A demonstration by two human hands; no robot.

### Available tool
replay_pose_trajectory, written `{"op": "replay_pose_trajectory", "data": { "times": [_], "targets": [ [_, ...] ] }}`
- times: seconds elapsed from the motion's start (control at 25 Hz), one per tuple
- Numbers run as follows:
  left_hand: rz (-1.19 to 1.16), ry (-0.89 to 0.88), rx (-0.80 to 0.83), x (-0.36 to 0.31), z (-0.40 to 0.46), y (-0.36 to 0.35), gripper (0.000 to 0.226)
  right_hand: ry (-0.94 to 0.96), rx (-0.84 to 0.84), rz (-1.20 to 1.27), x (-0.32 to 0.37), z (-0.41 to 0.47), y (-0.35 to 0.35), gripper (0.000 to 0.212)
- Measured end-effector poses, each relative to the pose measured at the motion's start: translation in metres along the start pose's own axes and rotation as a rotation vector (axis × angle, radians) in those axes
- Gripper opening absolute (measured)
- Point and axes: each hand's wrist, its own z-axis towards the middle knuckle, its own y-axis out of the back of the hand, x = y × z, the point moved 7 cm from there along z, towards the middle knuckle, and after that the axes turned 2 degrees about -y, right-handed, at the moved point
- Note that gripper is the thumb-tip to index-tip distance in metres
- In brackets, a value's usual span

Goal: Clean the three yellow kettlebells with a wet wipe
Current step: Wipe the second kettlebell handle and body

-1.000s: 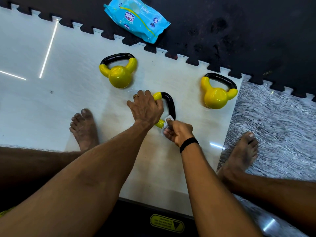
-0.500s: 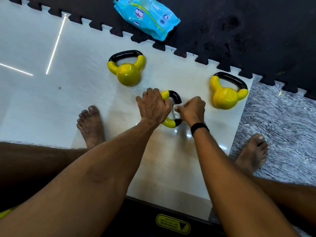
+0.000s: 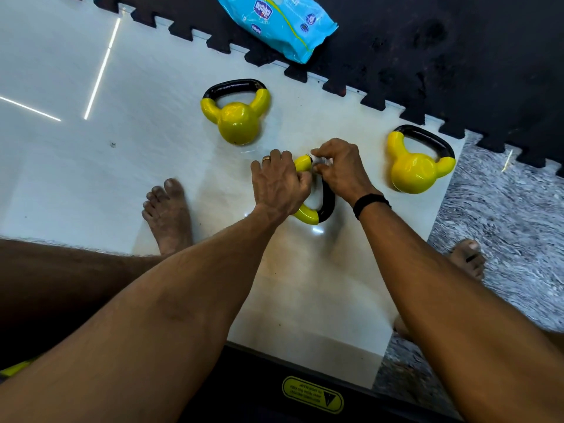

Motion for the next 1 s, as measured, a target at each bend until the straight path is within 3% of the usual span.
{"op": "replay_pose_trajectory", "data": {
  "times": [0.28, 0.6, 0.76, 1.0],
  "targets": [
    [-0.086, 0.015, 0.014, 0.01, 0.001, -0.002, 0.043, -0.061, 0.167, 0.188, 0.0, 0.008, 0.002, 0.028],
    [-0.109, 0.049, 0.015, 0.012, 0.0, -0.001, 0.051, -0.409, -0.176, 0.473, -0.042, -0.045, -0.009, 0.025],
    [-0.096, 0.045, 0.018, 0.011, 0.0, 0.0, 0.051, -0.503, -0.329, 0.489, -0.043, -0.08, -0.015, 0.031],
    [-0.086, 0.047, 0.033, 0.01, -0.001, 0.0, 0.05, -0.669, -0.556, 0.558, -0.031, -0.129, -0.033, 0.024]
  ]
}}
